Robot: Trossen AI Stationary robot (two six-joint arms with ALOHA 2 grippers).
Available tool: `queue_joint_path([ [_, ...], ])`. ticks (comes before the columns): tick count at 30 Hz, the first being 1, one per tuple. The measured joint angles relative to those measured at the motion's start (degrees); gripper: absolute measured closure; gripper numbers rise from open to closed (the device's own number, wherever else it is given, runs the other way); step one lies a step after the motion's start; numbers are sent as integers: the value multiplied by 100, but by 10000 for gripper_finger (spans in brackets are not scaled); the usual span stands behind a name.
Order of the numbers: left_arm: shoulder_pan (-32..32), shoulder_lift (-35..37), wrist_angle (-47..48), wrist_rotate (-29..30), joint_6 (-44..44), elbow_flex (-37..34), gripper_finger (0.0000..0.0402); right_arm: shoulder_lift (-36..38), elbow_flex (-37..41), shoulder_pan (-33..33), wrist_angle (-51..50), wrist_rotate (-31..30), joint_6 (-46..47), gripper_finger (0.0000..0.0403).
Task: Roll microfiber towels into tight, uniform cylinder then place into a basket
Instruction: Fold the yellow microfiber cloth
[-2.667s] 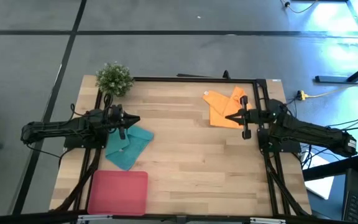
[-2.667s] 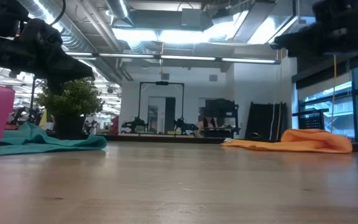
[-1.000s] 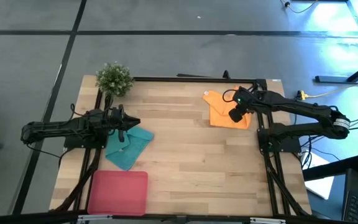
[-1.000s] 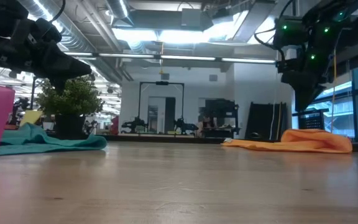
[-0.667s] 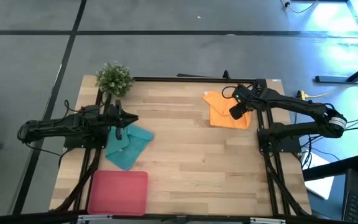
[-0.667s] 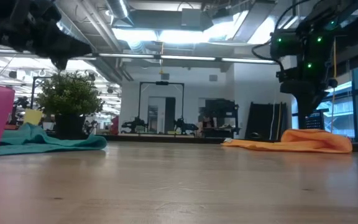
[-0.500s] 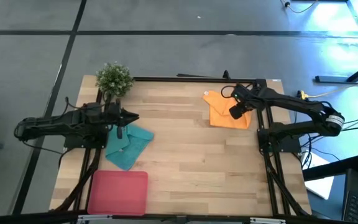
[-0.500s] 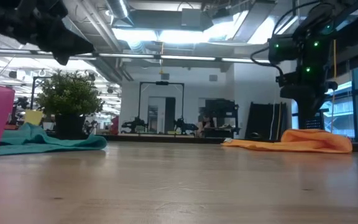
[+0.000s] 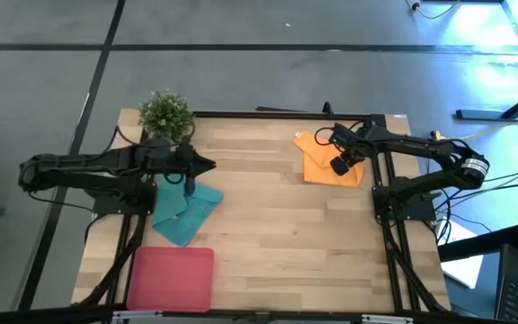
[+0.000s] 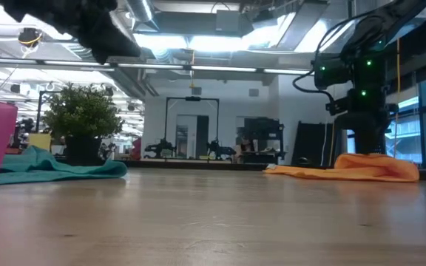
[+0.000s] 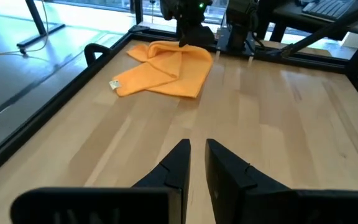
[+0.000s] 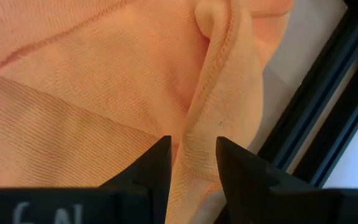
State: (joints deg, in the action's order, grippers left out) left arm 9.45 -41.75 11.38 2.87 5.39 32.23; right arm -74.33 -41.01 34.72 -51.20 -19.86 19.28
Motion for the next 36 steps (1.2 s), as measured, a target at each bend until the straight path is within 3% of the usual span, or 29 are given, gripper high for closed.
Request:
queue_joint_path([
  [8, -17, -594, 9, 0, -3, 383, 360, -223, 2, 0, 3, -111, -1, 290],
  [18, -17, -823, 31, 0, -5, 452, 360, -233, 2, 0, 7, -109, -4, 394],
  [23, -17, -823, 17, 0, 24, 452, 360, -233, -14, -81, 45, -111, -12, 393],
  [26, -17, -823, 10, 1, 28, 452, 360, -181, -124, -279, 203, -318, -513, 399],
  [36, -15, -818, -384, 2, -26, 452, 360, 204, -1139, -801, 86, -457, -1273, 400],
])
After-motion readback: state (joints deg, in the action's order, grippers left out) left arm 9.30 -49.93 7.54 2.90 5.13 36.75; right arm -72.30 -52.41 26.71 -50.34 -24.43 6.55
